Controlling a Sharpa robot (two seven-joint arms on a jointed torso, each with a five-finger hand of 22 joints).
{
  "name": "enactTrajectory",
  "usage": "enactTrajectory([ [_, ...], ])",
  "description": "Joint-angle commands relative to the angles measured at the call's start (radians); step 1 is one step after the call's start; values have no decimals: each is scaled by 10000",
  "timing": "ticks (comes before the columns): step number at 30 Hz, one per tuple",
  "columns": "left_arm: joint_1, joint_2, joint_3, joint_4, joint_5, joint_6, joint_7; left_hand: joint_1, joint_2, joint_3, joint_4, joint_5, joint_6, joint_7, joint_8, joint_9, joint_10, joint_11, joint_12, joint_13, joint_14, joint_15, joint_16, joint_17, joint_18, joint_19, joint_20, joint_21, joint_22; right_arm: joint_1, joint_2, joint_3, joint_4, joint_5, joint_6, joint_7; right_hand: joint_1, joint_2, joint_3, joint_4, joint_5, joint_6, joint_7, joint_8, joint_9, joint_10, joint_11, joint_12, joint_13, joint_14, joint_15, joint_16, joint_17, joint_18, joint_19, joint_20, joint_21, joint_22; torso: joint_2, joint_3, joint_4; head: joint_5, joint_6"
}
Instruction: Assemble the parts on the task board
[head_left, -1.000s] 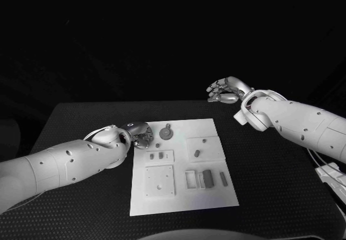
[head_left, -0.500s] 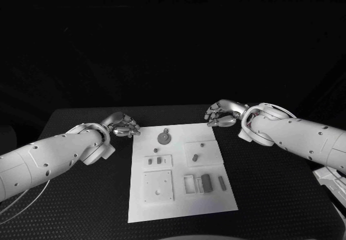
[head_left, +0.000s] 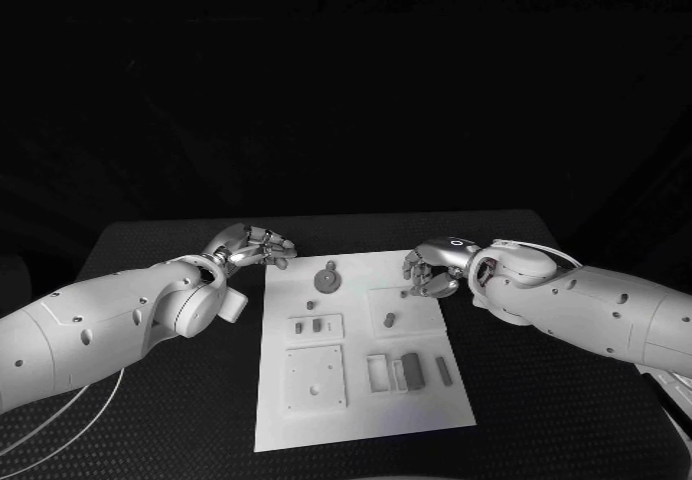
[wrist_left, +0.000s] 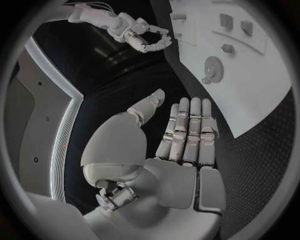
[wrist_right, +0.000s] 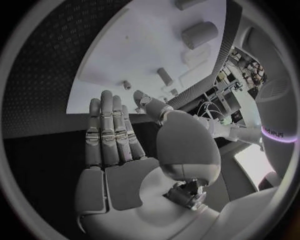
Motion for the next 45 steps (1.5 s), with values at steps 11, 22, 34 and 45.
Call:
enactTrajectory([
  [11,131,-189,164,327,1061,253,744,-755,95,-732,54,-4,-573,91,-39,-163,-1149,271,-63,-529,-828,386,-1258,14,-14,-745,313,-32,-761,-183,383,-150,-205,-1451,-305,-641,41,-254,42,21,-2,-77,60,-82,-25,-48,136,-263,-111,95,16,-59,102,166,113,50,-55,-13,-1,11,6,52,-73],
  [22,229,-211,175,358,1445,217,798,-1890,336,-1154,458,-11,-1502,250,-444,-339,-2638,504,-24,-1296,-2332,915,-2429,-388,-341,-2680,830,21,-1703,-272,634,-171,-407,-1430,-151,-539,158,-122,87,-38,-2,-22,41,-68,-17,-36,153,-358,-151,128,2,-97,179,197,148,68,-102,10,-1,-18,1,67,-103],
  [34,229,-178,175,330,1448,278,758,-1919,377,-1109,493,-8,-1536,510,-411,-311,-2554,738,18,-1435,-2233,1034,-2460,-369,-121,-2564,941,55,-1866,-441,795,-199,-488,-1568,-42,-465,287,479,86,-362,-2,574,-208,189,97,417,-18,-297,-83,406,-125,14,434,285,428,73,-70,133,-4,-2,3,96,-165],
  [45,230,-168,175,298,1448,315,709,-1893,386,-1091,450,-9,-1409,496,-305,-264,-2575,858,-8,-1545,-2144,1124,-2464,-342,31,-2498,1032,57,-1959,-561,948,-227,-733,-1953,-85,-664,385,833,137,-523,-1,993,-378,329,193,700,-150,-241,59,546,-228,174,649,285,664,-21,-26,198,-3,-3,-8,161,-222],
])
